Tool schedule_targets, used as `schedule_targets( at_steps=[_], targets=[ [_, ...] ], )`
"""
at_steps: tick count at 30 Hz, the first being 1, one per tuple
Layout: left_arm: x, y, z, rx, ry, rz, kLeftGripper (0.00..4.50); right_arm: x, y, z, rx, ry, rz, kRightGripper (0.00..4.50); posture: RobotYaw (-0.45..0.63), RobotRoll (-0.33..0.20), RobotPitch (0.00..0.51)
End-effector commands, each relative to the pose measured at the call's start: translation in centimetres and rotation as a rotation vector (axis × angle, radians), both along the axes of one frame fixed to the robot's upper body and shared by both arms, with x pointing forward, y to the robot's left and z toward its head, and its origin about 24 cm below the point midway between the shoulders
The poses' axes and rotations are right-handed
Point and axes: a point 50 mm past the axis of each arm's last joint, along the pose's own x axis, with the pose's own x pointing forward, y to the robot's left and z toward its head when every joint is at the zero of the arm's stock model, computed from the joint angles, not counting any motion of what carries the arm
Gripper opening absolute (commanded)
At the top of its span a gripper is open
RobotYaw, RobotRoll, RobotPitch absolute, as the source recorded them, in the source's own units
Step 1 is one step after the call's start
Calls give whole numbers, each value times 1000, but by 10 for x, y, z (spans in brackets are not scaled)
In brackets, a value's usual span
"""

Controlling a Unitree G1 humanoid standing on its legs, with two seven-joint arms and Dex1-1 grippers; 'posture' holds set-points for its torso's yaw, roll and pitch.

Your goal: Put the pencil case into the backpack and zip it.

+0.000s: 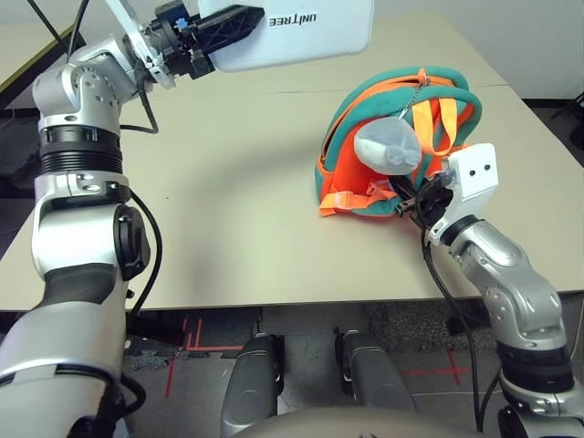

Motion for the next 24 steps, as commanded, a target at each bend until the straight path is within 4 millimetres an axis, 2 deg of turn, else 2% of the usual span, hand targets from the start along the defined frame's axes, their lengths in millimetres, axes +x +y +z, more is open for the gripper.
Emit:
schedule_targets(
  at_steps=[1, 9, 18, 24],
  targets=[
    [-6, 1, 3, 33, -14, -37, 1230, 1, -6, -18, -32, 92, -29, 377, -228, 0, 109],
    [-7, -4, -5, 82, 24, -88, 1230, 2, -6, -20, -39, 97, -25, 377, -226, 0, 108],
    [6, -10, -25, 168, 61, -64, 1230, 4, -6, -18, -43, 88, -24, 377, -229, 0, 107],
    [9, -22, -34, 277, 49, -133, 1230, 4, -5, -16, -44, 82, -23, 377, -231, 0, 109]
  ],
)
